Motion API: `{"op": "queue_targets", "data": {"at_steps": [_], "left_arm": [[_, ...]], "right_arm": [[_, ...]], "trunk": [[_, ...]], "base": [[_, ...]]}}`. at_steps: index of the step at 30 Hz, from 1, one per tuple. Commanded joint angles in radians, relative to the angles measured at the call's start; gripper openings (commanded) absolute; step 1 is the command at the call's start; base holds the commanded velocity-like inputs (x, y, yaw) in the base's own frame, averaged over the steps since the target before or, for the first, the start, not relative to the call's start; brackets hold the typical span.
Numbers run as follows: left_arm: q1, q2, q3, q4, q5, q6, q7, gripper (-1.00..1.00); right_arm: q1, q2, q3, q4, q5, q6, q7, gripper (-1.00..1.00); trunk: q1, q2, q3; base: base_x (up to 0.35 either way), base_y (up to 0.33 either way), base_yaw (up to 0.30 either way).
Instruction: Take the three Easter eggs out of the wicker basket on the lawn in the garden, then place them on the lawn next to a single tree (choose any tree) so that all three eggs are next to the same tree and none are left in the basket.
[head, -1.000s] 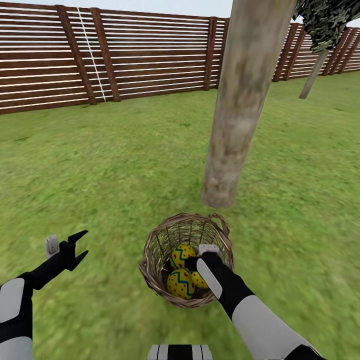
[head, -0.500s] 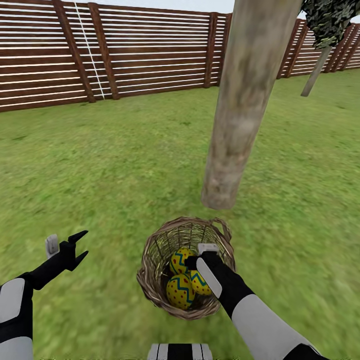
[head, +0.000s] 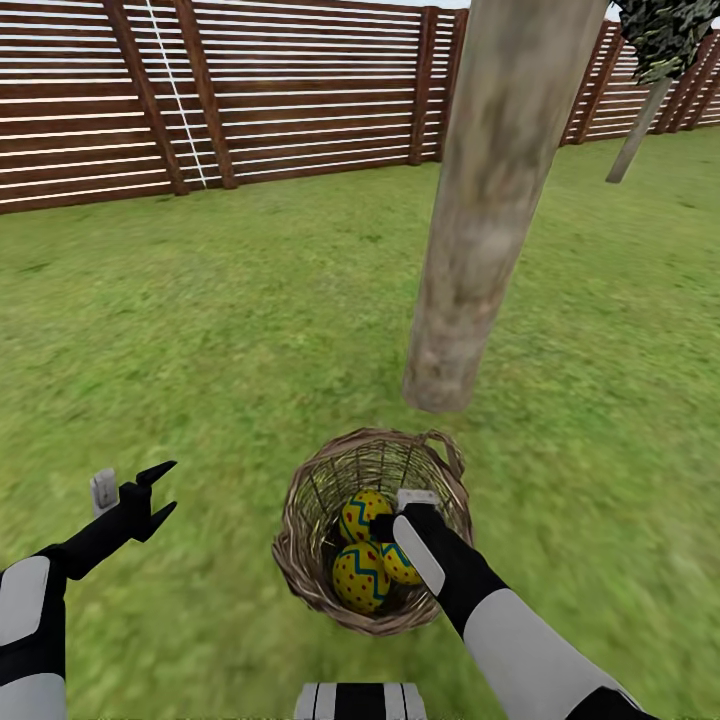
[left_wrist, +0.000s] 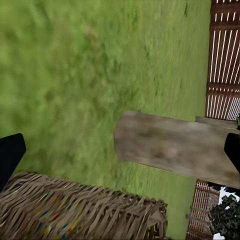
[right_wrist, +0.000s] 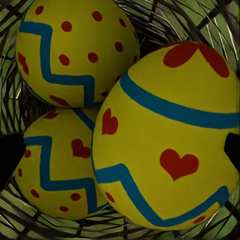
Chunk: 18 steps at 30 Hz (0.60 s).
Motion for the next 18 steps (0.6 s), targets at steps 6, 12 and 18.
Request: {"op": "queue_targets", "data": {"at_steps": [6,12,18], "left_arm": [[-0.001,0.000,0.004,0.000,-0.010,0.005,-0.010,1.00],[-0.001,0.000,0.003,0.000,-0.010,0.005,-0.010,1.00],[-0.001,-0.001,0.003,0.000,-0.010,0.005,-0.010,1.00]], "right_arm": [[-0.001,0.000,0.002,-0.002,-0.008,0.000,-0.069,1.00],[-0.001,0.000,0.002,-0.008,-0.006,-0.008,-0.080,1.00],[-0.001,0.000,0.002,-0.009,-0.006,-0.009,-0.081,1.00]], "trunk": [[0.000,0.000,-0.001],[0.001,-0.001,-0.012],[0.003,-0.002,-0.024]], "base": [[0.000,0.000,0.000],[0.000,0.000,0.000],[0.000,0.000,0.000]]}}
